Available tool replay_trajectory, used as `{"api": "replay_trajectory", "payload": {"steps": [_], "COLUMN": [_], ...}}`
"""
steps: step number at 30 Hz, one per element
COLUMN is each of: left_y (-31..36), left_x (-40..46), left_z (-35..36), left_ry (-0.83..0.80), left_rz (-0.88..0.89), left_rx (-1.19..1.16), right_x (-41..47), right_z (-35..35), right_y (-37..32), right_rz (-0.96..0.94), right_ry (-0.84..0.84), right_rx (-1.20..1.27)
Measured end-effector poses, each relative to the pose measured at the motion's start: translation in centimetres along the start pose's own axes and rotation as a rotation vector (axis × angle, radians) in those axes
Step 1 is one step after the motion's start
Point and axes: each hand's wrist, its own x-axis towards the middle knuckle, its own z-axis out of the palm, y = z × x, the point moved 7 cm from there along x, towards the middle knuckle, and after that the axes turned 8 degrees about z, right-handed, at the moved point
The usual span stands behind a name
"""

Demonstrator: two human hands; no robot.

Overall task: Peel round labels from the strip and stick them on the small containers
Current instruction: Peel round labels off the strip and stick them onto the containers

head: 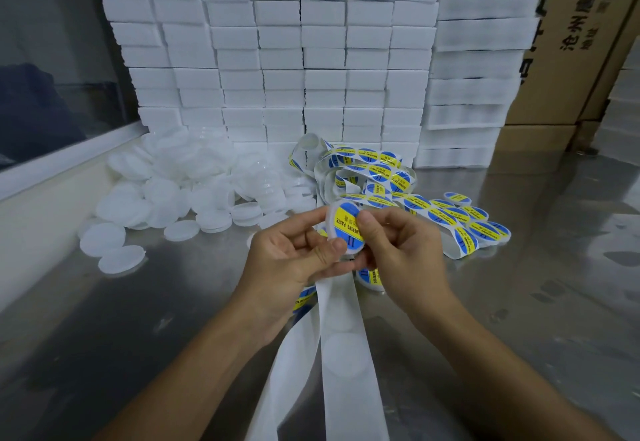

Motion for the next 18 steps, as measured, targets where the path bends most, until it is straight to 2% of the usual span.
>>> {"api": "replay_trajectory", "payload": {"steps": [8,18], "left_y": [0.77,0.43], "left_x": [-0.09,-0.3], "left_z": [0.12,0.51], "left_ry": [-0.001,-0.087], "left_rz": [0.079,0.045], "left_rx": [0.072,0.173], "right_x": [-0.56,-0.74], "right_z": [0.56,0.05], "right_y": [0.37,0.06], "right_rz": [0.038,-0.052], "right_ry": [-0.01,0.051], "right_rx": [-0.05,-0.071]}}
